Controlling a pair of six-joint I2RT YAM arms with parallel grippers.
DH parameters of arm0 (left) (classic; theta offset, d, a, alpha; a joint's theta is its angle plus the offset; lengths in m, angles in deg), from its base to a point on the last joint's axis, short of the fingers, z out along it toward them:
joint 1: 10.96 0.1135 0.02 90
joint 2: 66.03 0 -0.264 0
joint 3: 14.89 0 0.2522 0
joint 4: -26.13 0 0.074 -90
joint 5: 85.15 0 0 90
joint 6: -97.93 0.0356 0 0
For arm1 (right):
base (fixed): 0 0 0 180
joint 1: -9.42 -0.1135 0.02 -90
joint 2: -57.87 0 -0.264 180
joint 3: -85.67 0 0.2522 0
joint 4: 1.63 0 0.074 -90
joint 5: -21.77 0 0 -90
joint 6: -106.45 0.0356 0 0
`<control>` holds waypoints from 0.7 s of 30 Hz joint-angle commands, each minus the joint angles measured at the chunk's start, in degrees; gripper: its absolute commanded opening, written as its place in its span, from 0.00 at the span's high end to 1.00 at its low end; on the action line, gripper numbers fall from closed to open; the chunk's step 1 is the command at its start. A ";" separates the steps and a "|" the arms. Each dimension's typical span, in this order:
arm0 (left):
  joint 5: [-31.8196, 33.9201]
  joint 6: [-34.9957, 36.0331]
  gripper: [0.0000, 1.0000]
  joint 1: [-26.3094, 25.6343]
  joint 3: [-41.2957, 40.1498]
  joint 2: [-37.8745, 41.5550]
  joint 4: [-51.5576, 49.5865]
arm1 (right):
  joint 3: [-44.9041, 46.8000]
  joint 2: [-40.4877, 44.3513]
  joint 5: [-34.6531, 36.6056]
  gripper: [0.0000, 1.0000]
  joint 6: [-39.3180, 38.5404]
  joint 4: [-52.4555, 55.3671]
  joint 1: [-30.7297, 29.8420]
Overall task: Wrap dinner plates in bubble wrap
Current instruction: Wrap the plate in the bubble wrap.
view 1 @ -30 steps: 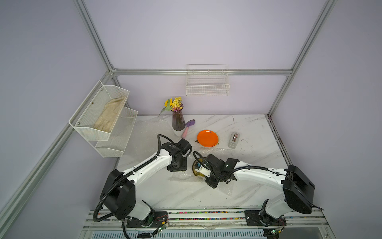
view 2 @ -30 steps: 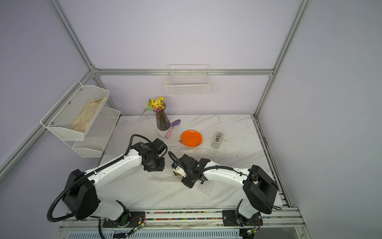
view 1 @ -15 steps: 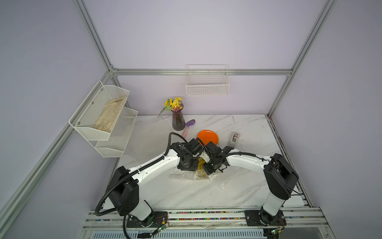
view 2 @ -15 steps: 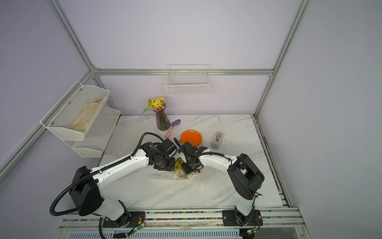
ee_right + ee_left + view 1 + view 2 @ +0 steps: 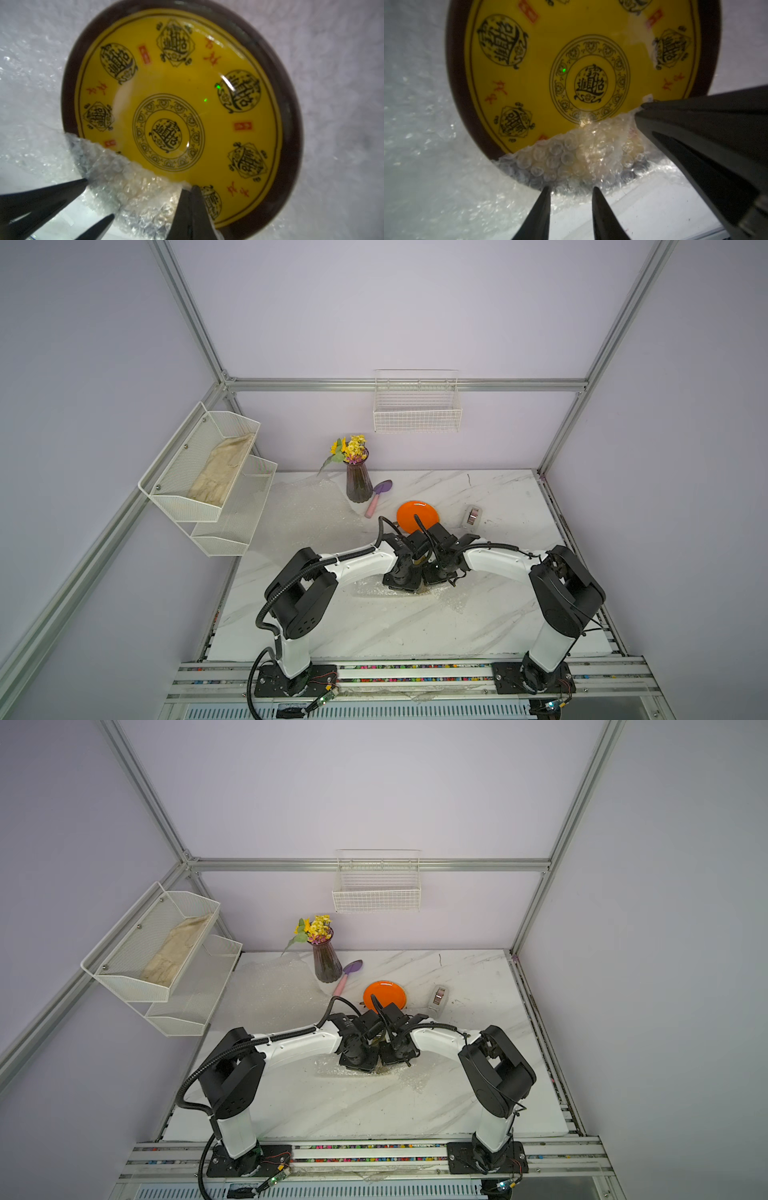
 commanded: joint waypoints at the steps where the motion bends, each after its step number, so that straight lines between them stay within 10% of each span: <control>1: 0.22 1.91 0.68 0.39 5.98 -2.18 3.52 | 1.40 2.40 -0.34 1.00 4.39 -2.72 -0.97; 21: -11.76 -7.12 0.85 2.87 -7.06 5.21 23.11 | 6.32 1.72 -12.27 1.00 13.04 -12.93 4.38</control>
